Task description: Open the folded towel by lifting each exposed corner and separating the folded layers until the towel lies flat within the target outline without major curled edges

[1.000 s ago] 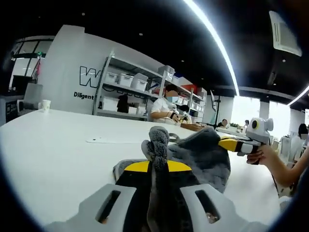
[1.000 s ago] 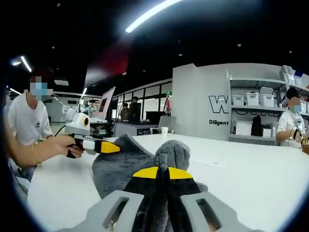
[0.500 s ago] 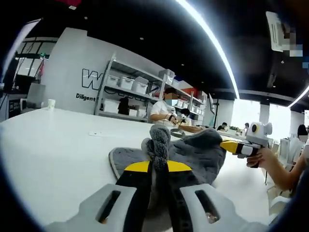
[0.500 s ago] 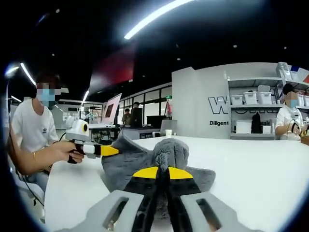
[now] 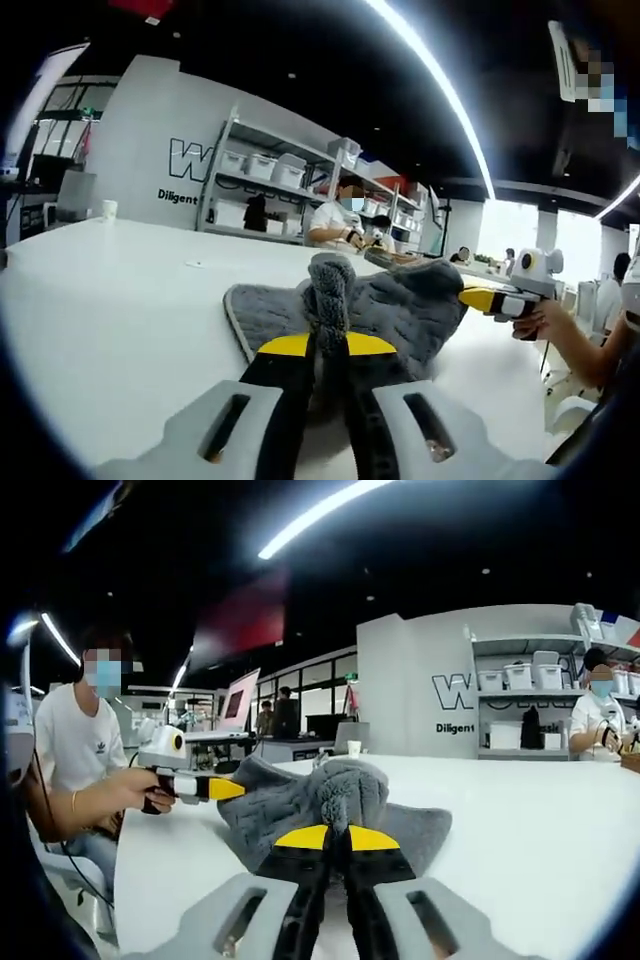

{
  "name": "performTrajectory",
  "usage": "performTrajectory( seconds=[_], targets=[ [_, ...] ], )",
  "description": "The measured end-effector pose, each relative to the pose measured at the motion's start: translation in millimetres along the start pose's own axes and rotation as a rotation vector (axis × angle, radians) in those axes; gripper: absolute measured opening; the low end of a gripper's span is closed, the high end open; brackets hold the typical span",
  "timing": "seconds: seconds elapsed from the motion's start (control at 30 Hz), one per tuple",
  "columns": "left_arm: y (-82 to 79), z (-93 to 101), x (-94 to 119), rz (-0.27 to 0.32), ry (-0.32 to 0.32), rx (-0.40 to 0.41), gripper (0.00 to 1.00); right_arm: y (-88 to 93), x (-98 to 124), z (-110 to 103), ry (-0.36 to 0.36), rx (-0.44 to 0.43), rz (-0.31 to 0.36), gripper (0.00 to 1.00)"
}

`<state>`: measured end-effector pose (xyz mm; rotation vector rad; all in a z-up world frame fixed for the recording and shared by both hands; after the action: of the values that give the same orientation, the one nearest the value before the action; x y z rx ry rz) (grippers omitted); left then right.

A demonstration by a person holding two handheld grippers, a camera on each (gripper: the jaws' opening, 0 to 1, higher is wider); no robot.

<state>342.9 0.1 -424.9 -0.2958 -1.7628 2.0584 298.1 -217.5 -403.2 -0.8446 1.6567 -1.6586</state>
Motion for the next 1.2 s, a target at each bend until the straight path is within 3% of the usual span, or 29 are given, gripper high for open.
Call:
performTrajectory(
  seconds=[0.27, 0.63, 1.2],
  targets=[
    [14.1, 2.9, 12.3, -0.04, 0.011, -0.012, 0.09, 12.1, 9.4, -11.4, 0.011, -0.008, -0.029, 0.0],
    [28.5, 10.9, 33.7, -0.081, 0.019, -0.09, 0.09, 25.1, 21.4, -26.7, 0.016, -0.013, -0.068, 0.0],
    [41.1, 14.8, 55.4, -0.133, 0.02, -0.142, 0.1, 43.7, 36.9, -41.5, 0.046, -0.009, -0.145, 0.0]
  ],
)
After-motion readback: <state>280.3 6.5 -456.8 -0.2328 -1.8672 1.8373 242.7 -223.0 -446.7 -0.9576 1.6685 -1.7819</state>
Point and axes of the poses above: the point that each gripper's makers call its tool centre point, and the gripper's own axes: x roughly backward along the fingers, z roughly to its right, y roughly out of its underside, the point moved 2 cm from there along x, roughly backward along the fingers, and after that the axes turned 15 degrees about -y, right-handed, at the moved point
